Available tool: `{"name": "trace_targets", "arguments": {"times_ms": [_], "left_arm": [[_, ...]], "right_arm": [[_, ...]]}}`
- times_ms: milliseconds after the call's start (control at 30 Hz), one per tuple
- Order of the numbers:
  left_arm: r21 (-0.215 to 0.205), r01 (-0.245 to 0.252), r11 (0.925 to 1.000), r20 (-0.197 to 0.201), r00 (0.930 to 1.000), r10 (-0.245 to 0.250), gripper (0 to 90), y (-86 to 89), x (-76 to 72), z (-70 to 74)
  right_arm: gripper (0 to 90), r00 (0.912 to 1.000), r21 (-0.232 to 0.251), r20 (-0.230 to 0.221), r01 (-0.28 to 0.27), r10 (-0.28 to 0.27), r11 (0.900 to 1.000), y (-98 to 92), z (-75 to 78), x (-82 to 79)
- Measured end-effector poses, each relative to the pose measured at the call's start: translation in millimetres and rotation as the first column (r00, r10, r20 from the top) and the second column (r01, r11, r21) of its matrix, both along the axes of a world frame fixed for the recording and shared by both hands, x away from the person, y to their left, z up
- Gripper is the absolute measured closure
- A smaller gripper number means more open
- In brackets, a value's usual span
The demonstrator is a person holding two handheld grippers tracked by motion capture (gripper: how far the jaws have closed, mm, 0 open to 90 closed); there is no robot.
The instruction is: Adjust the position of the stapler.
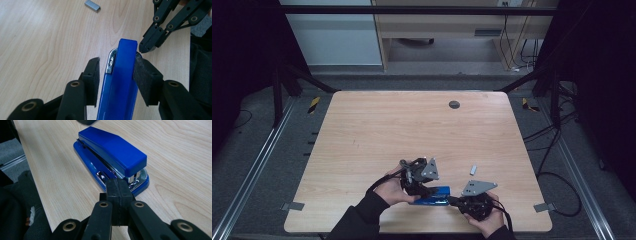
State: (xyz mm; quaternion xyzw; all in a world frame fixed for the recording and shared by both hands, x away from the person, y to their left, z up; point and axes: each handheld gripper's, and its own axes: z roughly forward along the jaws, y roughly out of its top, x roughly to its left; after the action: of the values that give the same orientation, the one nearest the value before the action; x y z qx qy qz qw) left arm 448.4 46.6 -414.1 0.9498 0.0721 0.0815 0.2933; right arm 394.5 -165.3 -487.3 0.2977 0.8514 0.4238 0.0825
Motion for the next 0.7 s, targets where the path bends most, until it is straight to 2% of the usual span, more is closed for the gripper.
{"name": "trace_targets", "arguments": {"times_ms": [267,600,700], "left_arm": [[0.030,0.030,0.9991,-0.017,0.9994,-0.029,53.1,-13.0,1.5,-11.2],[0.102,0.062,0.9929,-0.044,0.9974,-0.057,53.0,-23.2,3.8,-22.8],[0.101,0.064,0.9928,-0.048,0.9971,-0.059,53.7,-24.3,4.0,-24.2]], "right_arm": [[90.0,1.0000,-0.004,0.001,0.005,-0.005,1.000,1.0,-1.6,-0.4],[90.0,0.9999,-0.015,0.011,0.010,-0.010,1.000,3.0,-3.2,-0.3],[90.0,0.9999,-0.011,0.016,0.006,-0.006,1.000,4.0,-4.1,-0.3]]}}
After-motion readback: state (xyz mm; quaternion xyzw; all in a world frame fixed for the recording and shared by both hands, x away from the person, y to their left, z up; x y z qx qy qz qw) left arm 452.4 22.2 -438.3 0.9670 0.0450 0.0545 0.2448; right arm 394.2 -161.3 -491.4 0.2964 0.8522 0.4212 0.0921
